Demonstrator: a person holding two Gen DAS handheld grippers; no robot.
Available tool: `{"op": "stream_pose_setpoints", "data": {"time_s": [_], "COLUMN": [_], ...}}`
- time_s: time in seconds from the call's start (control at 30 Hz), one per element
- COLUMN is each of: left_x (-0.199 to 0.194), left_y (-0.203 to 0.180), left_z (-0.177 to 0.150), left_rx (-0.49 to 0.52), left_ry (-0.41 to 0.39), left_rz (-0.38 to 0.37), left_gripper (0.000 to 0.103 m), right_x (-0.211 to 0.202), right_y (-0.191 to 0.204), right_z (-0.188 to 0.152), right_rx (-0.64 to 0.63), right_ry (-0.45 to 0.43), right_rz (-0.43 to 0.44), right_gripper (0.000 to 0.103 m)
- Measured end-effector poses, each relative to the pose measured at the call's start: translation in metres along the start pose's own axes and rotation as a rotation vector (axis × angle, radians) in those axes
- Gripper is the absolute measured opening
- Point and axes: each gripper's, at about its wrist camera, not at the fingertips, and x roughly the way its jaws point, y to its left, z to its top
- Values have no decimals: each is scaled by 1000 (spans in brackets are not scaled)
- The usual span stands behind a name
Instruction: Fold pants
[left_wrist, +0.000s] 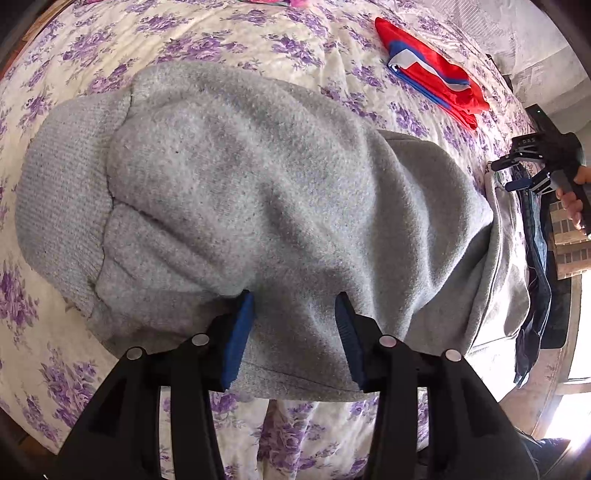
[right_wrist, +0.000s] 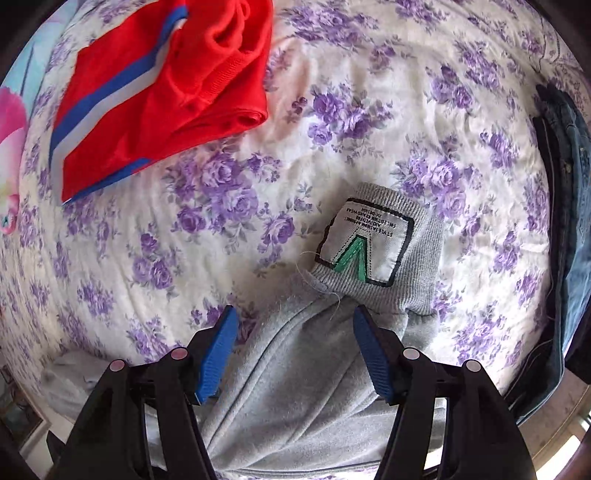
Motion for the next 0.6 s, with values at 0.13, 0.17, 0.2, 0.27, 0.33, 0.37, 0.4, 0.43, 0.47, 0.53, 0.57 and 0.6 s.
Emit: {"op": "stream_pose_setpoints", "data": {"time_s": [0.13, 0.17, 0.2, 0.27, 0.33, 0.37, 0.4, 0.43, 0.47, 0.53, 0.57, 0.6], "left_x": [0, 0, 1, 0, 0, 0, 0, 0, 0, 0, 0, 0], "left_y": [0, 0, 0, 1, 2, 3, 4, 4, 4, 4, 4, 4], "left_z": [2, 3, 3, 4, 4, 6, 6, 6, 6, 7, 7, 7], "left_rx": [-3, -1, 0, 1, 3, 6, 7, 7, 7, 12, 15, 18], "left_ry": [10, 13, 15, 19, 21, 22, 22, 22, 24, 29, 30, 32], "left_rz": [-4, -4, -4, -7, -12, -15, -18, -21, -22, -22, -22, -21], "left_gripper": [45, 45, 45, 45, 45, 45, 45, 45, 45, 45, 45, 45], "right_x": [32, 37, 38, 34, 18, 8, -3, -15, -27, -49, -57, -63], "right_y": [2, 0, -1, -9, -27, -36, -46, -59, -73, -103, -119, -133], "right_z": [2, 1, -3, -13, -33, -43, -58, -73, -88, -129, -152, -169], "right_rx": [12, 8, 3, -14, -21, -34, -41, -46, -50, -45, -36, -19], "right_ry": [49, 50, 29, 2, -42, -72, -101, -134, -168, -236, -263, -285], "right_rz": [-105, -110, -102, -62, 13, 43, 70, 98, 125, 185, 218, 242], "right_gripper": [64, 61, 48, 13, 8, 7, 7, 7, 7, 7, 7, 7]}}
